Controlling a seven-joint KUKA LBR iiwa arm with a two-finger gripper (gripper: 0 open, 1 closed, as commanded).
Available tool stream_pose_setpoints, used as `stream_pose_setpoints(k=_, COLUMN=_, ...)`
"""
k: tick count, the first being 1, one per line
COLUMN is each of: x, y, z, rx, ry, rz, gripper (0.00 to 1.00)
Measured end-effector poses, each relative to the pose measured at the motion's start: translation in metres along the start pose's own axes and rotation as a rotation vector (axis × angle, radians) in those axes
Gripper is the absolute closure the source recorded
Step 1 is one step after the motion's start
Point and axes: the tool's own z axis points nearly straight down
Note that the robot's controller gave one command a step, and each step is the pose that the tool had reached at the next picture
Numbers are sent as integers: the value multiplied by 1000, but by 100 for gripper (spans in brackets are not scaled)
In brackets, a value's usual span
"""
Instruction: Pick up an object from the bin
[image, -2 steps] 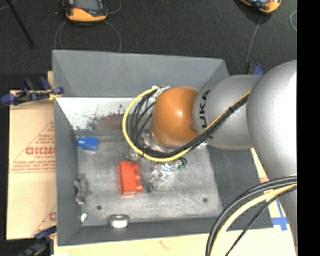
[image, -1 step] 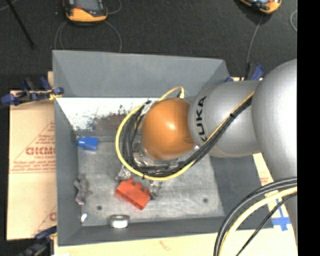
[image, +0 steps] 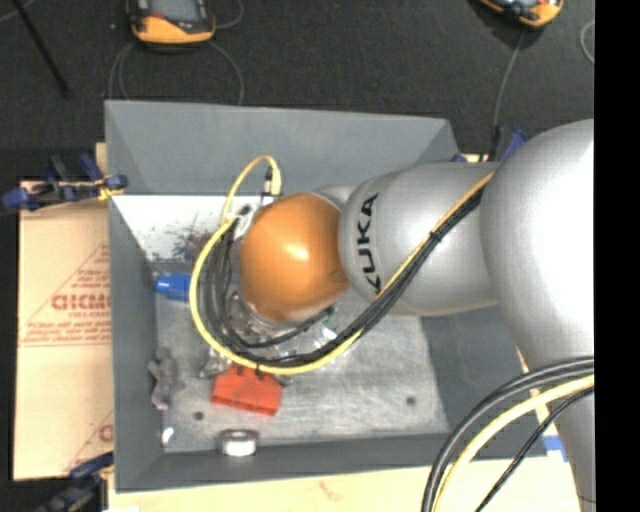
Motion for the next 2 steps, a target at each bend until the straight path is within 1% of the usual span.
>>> stream_pose_setpoints(k=1, x=0, y=-1, z=-1, rx=1, ry=-3, rz=6, gripper=100)
stream_pose_setpoints(k=2, x=6, y=-15, z=-140, rx=2, ry=-1, rz=15, gripper=100)
